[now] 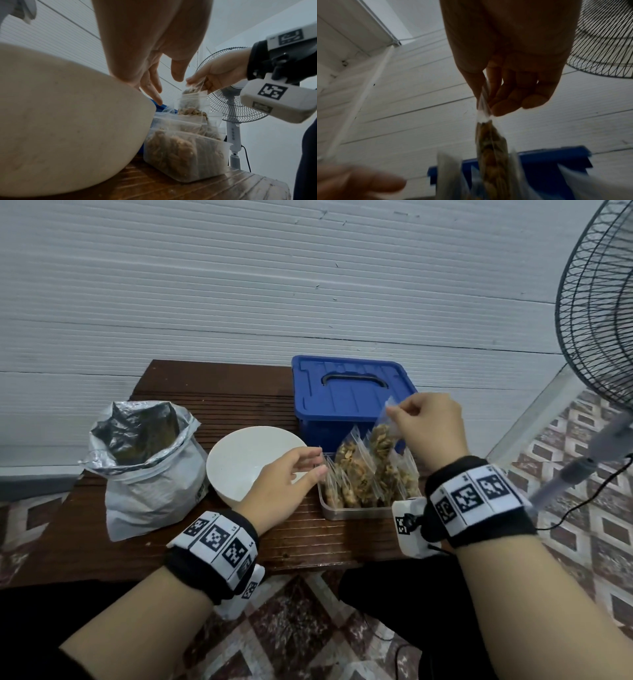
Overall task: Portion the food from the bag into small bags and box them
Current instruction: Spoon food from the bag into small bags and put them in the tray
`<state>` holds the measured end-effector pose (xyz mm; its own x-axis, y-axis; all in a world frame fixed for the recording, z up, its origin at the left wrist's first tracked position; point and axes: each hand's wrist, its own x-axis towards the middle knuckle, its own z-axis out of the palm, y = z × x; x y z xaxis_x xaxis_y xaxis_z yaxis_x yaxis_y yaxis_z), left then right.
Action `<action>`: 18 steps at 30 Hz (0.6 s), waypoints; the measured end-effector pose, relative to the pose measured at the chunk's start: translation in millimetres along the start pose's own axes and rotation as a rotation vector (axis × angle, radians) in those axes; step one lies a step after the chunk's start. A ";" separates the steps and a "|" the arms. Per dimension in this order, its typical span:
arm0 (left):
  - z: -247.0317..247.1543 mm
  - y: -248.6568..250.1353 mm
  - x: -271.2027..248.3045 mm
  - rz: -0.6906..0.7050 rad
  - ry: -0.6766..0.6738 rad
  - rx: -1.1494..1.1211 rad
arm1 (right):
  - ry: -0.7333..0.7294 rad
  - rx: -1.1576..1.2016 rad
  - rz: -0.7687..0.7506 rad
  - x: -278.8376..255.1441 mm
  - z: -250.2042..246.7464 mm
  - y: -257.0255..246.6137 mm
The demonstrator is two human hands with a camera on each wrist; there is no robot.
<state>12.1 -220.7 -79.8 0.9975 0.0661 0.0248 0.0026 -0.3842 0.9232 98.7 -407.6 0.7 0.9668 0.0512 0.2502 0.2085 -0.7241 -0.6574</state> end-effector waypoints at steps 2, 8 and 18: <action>-0.5 -0.2 0.7 0.000 0.001 0.008 | -0.077 -0.084 -0.011 1.8 12.6 4.4; -2.0 -0.4 1.1 -0.006 0.014 0.009 | -0.138 -0.160 -0.018 0.4 24.8 10.6; -13.9 -0.8 6.2 -0.007 0.104 0.003 | -0.060 -0.044 -0.030 -4.8 15.3 5.4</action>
<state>17.3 -207.2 -75.1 0.9847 0.1639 0.0585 0.0095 -0.3863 0.9223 97.4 -401.1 -14.9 0.9676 0.1140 0.2253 0.2324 -0.7509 -0.6182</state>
